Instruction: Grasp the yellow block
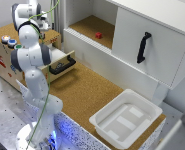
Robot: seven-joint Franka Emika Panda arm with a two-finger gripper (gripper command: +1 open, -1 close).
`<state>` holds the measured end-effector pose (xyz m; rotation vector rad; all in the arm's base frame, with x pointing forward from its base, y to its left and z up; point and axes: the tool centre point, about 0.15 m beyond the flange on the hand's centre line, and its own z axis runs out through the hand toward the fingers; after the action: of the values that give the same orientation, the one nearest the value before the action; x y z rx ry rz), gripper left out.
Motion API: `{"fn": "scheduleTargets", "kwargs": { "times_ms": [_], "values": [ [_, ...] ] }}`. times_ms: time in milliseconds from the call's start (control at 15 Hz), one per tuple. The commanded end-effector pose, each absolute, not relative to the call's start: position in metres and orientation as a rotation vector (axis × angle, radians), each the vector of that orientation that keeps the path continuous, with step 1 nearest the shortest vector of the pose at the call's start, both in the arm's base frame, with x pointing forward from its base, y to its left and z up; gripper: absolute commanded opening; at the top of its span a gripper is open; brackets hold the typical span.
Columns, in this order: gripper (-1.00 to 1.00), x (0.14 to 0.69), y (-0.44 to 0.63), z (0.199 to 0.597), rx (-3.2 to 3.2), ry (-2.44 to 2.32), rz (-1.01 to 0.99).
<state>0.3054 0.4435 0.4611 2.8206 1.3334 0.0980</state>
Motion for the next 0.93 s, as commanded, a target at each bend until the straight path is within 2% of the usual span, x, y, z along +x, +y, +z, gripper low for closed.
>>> {"fn": "scheduleTargets", "kwargs": {
  "times_ms": [0, 67, 133, 867],
  "values": [
    [1.00, 0.311, 0.479, 0.450, 2.712, 1.186, -0.133],
    [1.00, 0.308, 0.477, 0.443, 2.748, 1.174, -0.166],
    [-1.00, 0.308, 0.475, 0.439, 2.783, 1.158, -0.179],
    [-1.00, 0.316, 0.459, 0.443, 2.883, 1.029, -0.106]
  ]
}}
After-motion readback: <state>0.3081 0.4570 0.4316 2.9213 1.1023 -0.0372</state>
